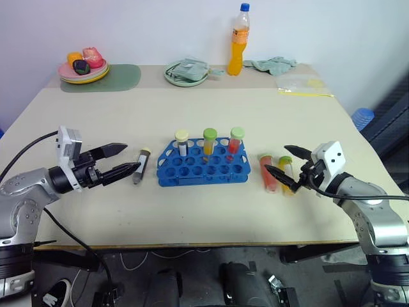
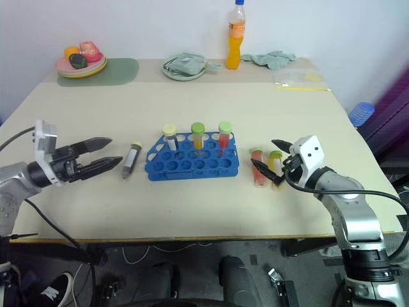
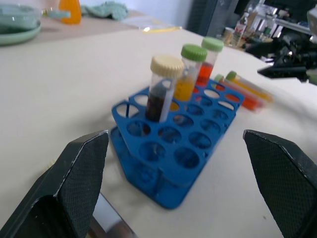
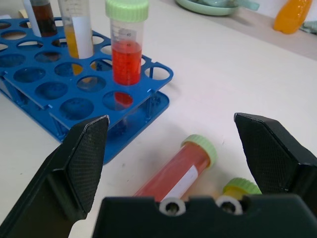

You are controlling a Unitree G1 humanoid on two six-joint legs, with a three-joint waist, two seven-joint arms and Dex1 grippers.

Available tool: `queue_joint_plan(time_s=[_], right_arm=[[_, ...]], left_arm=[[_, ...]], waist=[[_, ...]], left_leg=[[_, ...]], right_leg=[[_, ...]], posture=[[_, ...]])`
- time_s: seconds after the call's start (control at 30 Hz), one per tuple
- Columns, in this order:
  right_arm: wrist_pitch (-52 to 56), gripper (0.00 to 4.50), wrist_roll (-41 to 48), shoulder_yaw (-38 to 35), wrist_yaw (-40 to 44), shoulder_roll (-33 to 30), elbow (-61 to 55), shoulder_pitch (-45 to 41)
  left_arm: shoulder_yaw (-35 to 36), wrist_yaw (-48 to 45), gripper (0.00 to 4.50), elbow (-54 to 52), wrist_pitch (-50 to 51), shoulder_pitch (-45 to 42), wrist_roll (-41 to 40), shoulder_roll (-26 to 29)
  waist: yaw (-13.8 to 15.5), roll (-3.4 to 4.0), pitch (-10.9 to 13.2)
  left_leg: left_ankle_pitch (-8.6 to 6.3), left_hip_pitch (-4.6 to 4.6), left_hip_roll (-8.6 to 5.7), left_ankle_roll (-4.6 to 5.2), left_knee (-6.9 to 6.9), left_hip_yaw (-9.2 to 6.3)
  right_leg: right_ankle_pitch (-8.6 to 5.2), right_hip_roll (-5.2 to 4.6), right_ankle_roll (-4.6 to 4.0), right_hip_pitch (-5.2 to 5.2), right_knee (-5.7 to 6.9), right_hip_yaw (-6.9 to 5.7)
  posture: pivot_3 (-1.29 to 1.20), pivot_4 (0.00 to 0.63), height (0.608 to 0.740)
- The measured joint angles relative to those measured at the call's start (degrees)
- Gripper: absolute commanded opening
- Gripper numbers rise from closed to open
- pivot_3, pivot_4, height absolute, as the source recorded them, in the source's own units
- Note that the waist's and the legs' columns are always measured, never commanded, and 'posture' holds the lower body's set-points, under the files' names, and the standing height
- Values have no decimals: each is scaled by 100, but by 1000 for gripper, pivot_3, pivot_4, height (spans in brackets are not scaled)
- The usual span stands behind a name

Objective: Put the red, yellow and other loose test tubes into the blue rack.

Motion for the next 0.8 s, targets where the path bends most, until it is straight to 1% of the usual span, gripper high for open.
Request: queue_joint_plan(time_s=[0.33, 0.47, 0.57, 0.8], right_arm=[[16, 4500, -37, 51, 63, -26, 44, -108], [108, 4500, -43, 45, 66, -93, 44, -111], [131, 4500, -48, -15, 58, -222, 41, -121], [726, 4500, 134, -155, -234, -222, -431, -128]], left_arm=[[63, 353, 4463, -365, 122, 69, -178, -60], [-7, 456, 4463, -376, 127, -83, -185, -183], [-221, 565, 4463, -411, 130, -308, -184, -347], [-425, 460, 4463, -343, 116, -403, -184, -407]], waist=[[16, 0, 0], [18, 0, 0], [32, 0, 0], [-11, 0, 0]], left_leg=[[0, 0, -1, 0, 0, 3], [0, -1, -1, 0, 0, 3], [0, -1, -4, 0, 1, 5], [0, 1, 0, 0, 0, 4]], right_leg=[[0, 0, 0, 0, -1, 4], [0, 0, 0, 0, -1, 5], [0, -1, 0, 1, -2, 8], [1, 10, 1, -4, 1, 16]], posture=[[0, 150, 740], [0, 150, 740], [0, 150, 740], [0, 150, 740]])
